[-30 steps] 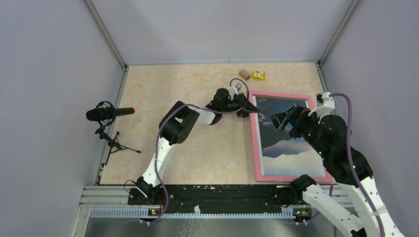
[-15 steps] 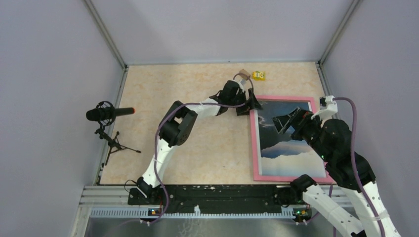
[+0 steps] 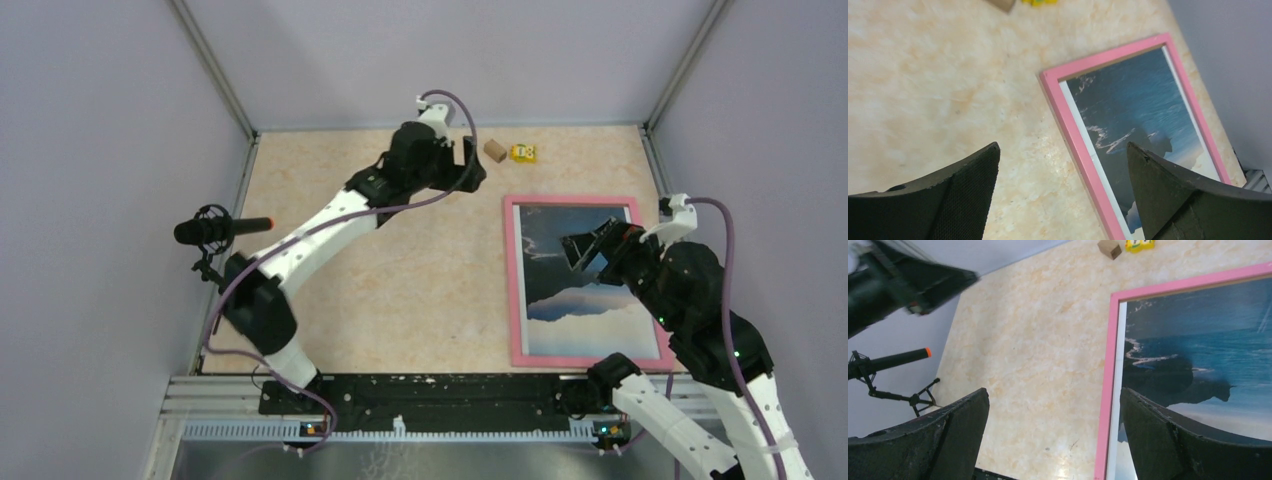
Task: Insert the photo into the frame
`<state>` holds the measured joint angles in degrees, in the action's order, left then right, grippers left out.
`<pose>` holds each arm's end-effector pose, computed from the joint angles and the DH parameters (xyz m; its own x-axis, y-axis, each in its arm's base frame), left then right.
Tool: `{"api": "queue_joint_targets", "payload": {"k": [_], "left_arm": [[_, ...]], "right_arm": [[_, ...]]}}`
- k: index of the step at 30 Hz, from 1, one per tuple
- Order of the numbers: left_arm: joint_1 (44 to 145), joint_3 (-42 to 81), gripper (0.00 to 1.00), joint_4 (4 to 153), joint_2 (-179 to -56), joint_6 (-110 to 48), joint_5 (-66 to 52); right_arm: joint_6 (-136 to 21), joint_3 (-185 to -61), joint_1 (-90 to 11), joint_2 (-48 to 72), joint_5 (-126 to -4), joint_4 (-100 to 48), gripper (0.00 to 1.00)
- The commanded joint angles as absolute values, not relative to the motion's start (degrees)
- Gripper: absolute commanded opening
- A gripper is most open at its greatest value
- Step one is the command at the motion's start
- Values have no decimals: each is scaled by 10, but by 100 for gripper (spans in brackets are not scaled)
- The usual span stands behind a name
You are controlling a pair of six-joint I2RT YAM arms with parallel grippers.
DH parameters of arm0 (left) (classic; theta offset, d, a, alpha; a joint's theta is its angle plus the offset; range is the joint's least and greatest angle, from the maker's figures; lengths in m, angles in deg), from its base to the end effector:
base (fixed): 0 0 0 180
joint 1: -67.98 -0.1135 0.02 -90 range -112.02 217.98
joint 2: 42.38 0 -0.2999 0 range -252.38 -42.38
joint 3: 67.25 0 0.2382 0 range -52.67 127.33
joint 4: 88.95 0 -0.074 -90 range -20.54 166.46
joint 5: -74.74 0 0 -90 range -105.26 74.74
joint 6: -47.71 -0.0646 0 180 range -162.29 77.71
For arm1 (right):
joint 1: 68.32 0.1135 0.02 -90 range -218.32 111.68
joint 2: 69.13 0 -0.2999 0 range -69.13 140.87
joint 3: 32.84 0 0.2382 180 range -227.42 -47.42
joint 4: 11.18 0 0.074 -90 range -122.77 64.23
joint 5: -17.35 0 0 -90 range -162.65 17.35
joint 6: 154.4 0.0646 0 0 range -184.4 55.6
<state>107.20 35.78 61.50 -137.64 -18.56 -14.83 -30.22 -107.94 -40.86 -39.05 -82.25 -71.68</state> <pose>0.3190 -0.2610 0.3929 -0.5198 -0.0952 -0.8490 0.4681 0.7996 -0.3762 0.0596 0.0188 0.3956 -0.3712 0.4313 -0.8223 -0.1251 0.8542 0.5046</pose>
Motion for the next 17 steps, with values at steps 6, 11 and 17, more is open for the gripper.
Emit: {"api": "queue_joint_targets", "payload": {"k": [6, 11, 17], "left_arm": [[1072, 320, 99, 638, -1076, -351, -171], [1071, 333, 99, 608, -982, -370, -178], [1072, 335, 99, 587, -903, -374, -195]], "right_arm": [[-372, -1171, -412, -397, -877, -726, 99], [-389, -1174, -412, -408, -878, -696, 99], [-391, -1173, -412, -413, -857, -672, 99]]}}
